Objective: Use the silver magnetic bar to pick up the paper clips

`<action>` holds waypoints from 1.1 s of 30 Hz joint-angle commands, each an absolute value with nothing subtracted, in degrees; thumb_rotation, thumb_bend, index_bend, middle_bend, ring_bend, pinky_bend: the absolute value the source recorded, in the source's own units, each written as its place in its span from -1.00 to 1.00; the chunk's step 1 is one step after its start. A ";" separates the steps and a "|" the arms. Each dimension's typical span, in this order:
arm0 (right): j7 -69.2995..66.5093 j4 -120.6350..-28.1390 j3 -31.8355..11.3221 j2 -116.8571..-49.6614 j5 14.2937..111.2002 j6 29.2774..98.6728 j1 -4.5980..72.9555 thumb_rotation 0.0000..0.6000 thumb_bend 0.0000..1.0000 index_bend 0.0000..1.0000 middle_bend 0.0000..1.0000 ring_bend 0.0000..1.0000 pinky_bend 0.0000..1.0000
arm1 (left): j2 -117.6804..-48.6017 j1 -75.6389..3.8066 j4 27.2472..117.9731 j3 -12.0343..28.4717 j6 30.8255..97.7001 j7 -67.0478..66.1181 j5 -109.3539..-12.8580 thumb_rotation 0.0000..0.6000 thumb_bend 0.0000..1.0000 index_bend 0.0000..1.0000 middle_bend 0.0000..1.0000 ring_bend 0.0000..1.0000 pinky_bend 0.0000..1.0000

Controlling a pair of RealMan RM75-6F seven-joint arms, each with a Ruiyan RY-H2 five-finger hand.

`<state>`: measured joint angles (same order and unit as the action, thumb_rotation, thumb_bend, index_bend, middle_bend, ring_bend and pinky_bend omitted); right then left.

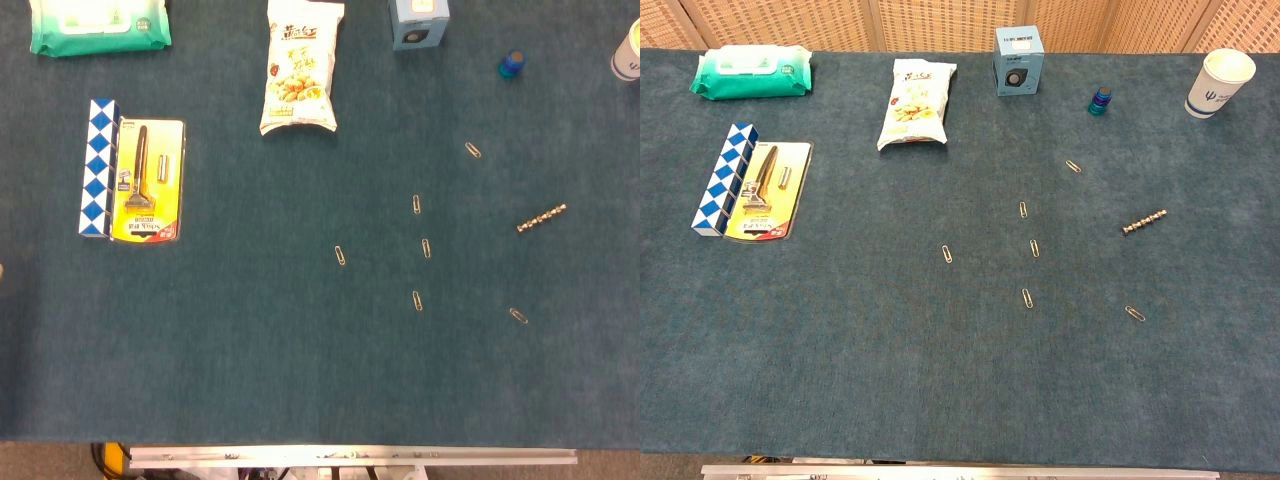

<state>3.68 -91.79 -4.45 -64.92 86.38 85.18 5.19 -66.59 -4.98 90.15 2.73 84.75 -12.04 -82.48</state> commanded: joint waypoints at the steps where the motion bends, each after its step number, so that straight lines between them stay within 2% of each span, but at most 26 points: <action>1: 4.14 -91.57 -4.60 -65.15 86.28 84.81 5.51 1.00 -1.00 0.37 0.06 0.04 0.66 | -66.52 -4.80 90.23 2.80 84.92 -12.37 -82.11 1.00 -0.64 0.00 0.04 0.14 0.45; 16: 3.78 -92.22 -4.00 -64.62 86.86 83.32 6.36 1.00 -1.00 0.37 0.06 0.00 0.63 | -65.98 -4.09 91.16 2.74 85.87 -12.92 -82.18 1.00 -0.64 0.00 0.04 0.14 0.45; 21: 2.82 -92.12 -3.76 -64.18 87.72 83.21 6.63 1.00 -1.00 0.32 -0.03 -0.13 0.41 | -66.05 -4.04 91.32 2.50 85.90 -13.09 -82.61 1.00 -0.64 0.00 0.04 0.14 0.45; 27: 3.13 -91.78 -3.81 -62.48 87.20 79.01 8.90 1.00 -0.99 0.24 -0.23 -0.40 -0.13 | -66.05 -4.00 91.60 2.52 85.90 -13.49 -82.54 1.00 -0.64 0.00 0.04 0.14 0.45; 29: 4.09 -91.70 -4.15 -62.15 86.76 77.82 9.74 1.00 -0.95 0.22 -0.27 -0.45 -0.25 | -66.07 -3.94 91.60 2.57 86.03 -13.58 -82.51 1.00 -0.64 0.00 0.04 0.14 0.45; 33: 5.82 -91.49 -4.89 -61.72 85.71 74.75 11.92 1.00 -0.79 0.22 -0.30 -0.49 -0.28 | -66.32 -3.85 91.44 2.67 86.36 -14.42 -82.47 1.00 -0.64 0.00 0.04 0.14 0.45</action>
